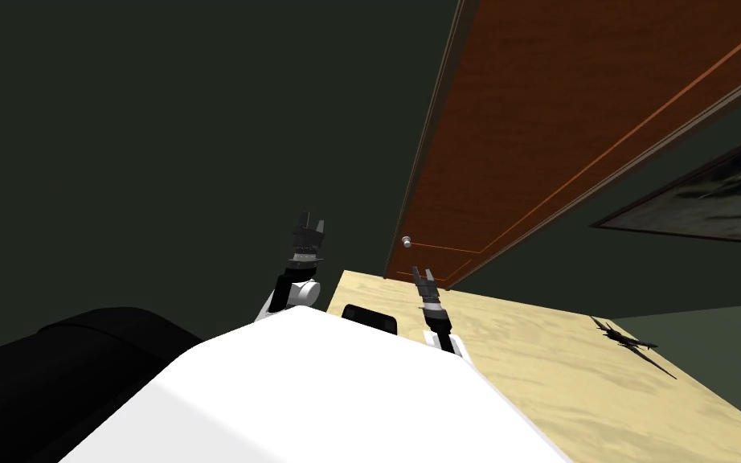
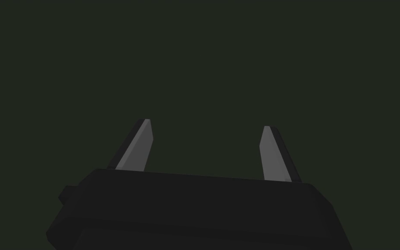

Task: Pull the door open

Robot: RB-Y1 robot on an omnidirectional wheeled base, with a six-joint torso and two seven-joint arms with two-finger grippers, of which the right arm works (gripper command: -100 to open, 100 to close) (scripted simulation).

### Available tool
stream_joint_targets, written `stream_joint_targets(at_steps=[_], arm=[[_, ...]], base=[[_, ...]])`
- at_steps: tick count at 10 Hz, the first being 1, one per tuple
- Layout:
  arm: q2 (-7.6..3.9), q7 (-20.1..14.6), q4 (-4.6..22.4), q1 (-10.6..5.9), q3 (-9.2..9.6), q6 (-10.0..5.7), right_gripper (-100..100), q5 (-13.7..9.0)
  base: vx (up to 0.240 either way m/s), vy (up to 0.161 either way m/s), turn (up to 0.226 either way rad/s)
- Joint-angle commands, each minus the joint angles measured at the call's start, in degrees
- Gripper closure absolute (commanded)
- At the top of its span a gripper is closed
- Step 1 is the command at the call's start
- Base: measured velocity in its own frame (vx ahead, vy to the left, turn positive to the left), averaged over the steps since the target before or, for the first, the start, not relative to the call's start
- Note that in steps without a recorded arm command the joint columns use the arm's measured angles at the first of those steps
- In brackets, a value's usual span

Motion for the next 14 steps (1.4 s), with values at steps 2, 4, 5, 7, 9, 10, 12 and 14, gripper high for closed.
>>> stream_joint_targets(at_steps=[2, 4, 5, 7, 9, 10, 12, 14], arm=[[0.06, 2.7, 2.7, -0.37, 0.31, -0.99, -100, 1.0], [0.02, 4.9, 5.1, -0.80, 0.59, -1.68, -100, 1.9], [0.02, 5.7, 5.9, -0.94, 0.67, -1.89, -100, 2.2], [0.02, 8.5, 8.9, -1.47, 1.02, -2.75, -100, 3.4], [0.04, 10.6, 11.1, -1.86, 1.26, -3.36, -100, 4.3], [0.07, 11.9, 12.5, -2.10, 1.41, -3.74, -100, 4.8], [0.10, 13.2, 13.9, -2.34, 1.57, -4.13, -100, 5.3], [0.16, 15.0, 15.9, -2.68, 1.78, -4.67, -100, 6.1]], base=[[0.123, 0.048, -0.013], [0.128, 0.027, -0.020], [0.128, 0.040, -0.037], [0.171, 0.020, -0.072], [0.164, 0.019, -0.049], [0.169, -0.003, -0.130], [0.138, -0.002, -0.073], [0.097, -0.004, -0.091]])
